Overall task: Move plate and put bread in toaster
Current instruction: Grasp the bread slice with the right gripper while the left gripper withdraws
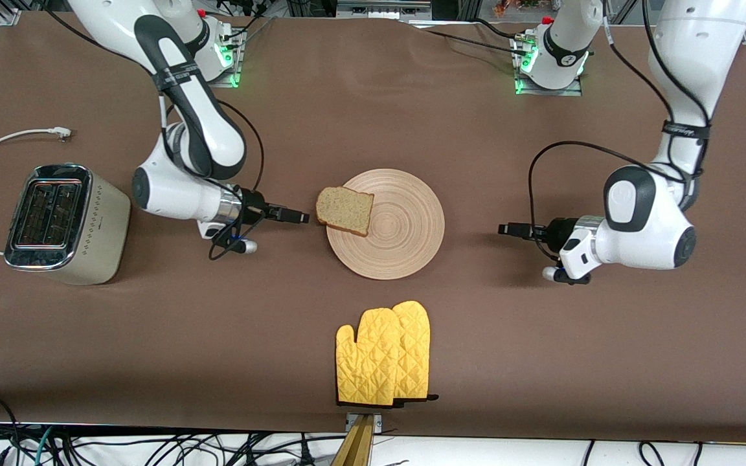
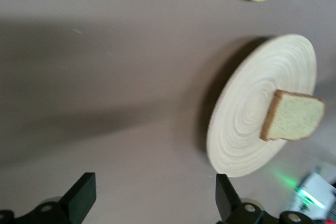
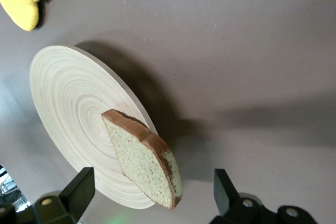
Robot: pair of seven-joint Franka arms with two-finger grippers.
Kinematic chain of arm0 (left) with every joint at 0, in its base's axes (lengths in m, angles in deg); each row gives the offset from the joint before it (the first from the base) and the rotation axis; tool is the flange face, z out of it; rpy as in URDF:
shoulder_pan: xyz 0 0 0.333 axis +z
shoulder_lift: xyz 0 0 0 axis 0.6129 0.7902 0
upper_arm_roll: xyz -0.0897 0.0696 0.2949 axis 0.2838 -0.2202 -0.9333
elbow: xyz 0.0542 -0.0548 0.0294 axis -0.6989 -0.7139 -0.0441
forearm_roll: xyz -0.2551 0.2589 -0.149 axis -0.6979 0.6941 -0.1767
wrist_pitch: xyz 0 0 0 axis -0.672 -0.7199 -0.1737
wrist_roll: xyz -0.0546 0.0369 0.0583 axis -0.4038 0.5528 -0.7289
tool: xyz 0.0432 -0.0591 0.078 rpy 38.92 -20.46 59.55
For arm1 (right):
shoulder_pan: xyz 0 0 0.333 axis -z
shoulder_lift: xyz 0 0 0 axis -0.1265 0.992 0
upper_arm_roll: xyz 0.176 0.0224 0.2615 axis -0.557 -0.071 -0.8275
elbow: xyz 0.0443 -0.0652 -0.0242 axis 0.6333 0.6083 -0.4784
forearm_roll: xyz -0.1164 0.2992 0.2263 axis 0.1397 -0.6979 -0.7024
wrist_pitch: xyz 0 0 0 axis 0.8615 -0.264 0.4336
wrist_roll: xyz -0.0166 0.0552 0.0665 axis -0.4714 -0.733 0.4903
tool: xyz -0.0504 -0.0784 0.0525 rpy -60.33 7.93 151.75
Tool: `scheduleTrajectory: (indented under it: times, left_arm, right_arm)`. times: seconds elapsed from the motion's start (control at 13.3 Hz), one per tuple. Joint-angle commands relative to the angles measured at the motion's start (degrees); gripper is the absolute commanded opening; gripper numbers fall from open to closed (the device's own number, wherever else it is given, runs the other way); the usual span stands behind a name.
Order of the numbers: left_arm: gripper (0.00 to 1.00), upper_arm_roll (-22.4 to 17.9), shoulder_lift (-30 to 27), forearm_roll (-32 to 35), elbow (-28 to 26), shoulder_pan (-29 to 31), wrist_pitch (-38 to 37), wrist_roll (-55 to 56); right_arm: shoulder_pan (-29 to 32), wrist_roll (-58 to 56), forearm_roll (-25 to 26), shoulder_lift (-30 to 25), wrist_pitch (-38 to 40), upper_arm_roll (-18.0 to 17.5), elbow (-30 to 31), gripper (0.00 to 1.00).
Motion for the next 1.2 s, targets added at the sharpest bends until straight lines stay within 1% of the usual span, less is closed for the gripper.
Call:
scheduleTrajectory:
  times: [0.0, 0.15, 0.23, 0.3, 0.38, 0.53, 0.6, 0.68, 0.75, 0.83, 0.9, 0.98, 1.05, 1.13]
  left_arm:
    - [1.00, -1.1, -2.1, 8.1, 6.7, 1.1, -4.8, 4.1]
    - [1.00, -1.3, -2.4, 16.2, 12.7, 1.6, -11.0, 6.0]
    - [1.00, -1.1, -3.8, 22.2, 15.0, 1.4, -12.0, 9.2]
    - [1.00, -0.5, -5.4, 27.2, 15.6, 1.0, -12.7, 13.0]
    - [1.00, -0.4, -7.0, 30.4, 15.6, 0.6, -13.5, 15.2]
    - [1.00, -0.8, -9.6, 31.6, 16.0, 0.7, -13.5, 15.3]
    - [1.00, -1.1, -9.8, 31.3, 17.5, 0.8, -13.6, 15.8]
    - [1.00, -1.3, -9.6, 30.8, 20.5, 1.4, -13.5, 16.0]
    - [1.00, -1.2, -9.0, 30.5, 25.2, 2.6, -13.4, 15.4]
    - [1.00, -1.2, -8.6, 30.9, 27.3, 2.5, -13.4, 15.9]
    - [1.00, -1.2, -8.6, 30.9, 27.4, 2.9, -13.4, 16.0]
    - [1.00, -1.2, -9.1, 30.8, 27.1, 3.1, -13.7, 16.0]
    - [1.00, -1.0, -10.6, 30.7, 25.3, 3.2, -15.3, 16.0]
    - [1.00, -0.8, -13.8, 30.7, 20.0, 3.2, -14.1, 16.0]
  right_arm:
    - [-2.3, 0.4, -3.6, -1.2, -4.2, 0.2, 3.4, 1.00]
    - [-4.7, 0.4, -5.5, -0.2, -7.2, 0.2, 4.2, 1.00]
    - [-5.3, 0.4, -6.4, 0.4, -7.9, 0.2, 4.2, 1.00]
    - [-6.2, 0.4, -7.2, 0.9, -8.8, 0.2, 4.2, 1.00]
    - [-6.8, 0.3, -7.7, 1.3, -9.7, 0.2, 4.2, 1.00]
    - [-7.5, 0.0, -8.6, 2.0, -10.7, 0.2, 4.0, 1.00]
    - [-7.6, -0.3, -8.8, 2.5, -10.8, 0.2, 3.8, 1.00]
    - [-7.8, -0.3, -8.9, 2.7, -10.8, 0.2, 3.7, 1.00]
    - [-7.9, -0.3, -8.9, 2.9, -11.2, 0.2, 3.4, 1.00]
    - [-7.9, -0.3, -8.9, 2.9, -11.3, 0.2, 3.4, 0.90]
    - [-7.9, -0.4, -8.9, 2.8, -11.1, 0.2, 3.2, 0.50]
    - [-7.9, -0.6, -8.8, 2.8, -11.0, 0.2, 3.0, 0.28]
    - [-7.9, -0.6, -8.8, 2.8, -10.9, 0.2, 3.0, 0.21]
    - [-7.9, -0.7, -8.8, 2.8, -10.9, 0.2, 3.0, 0.12]
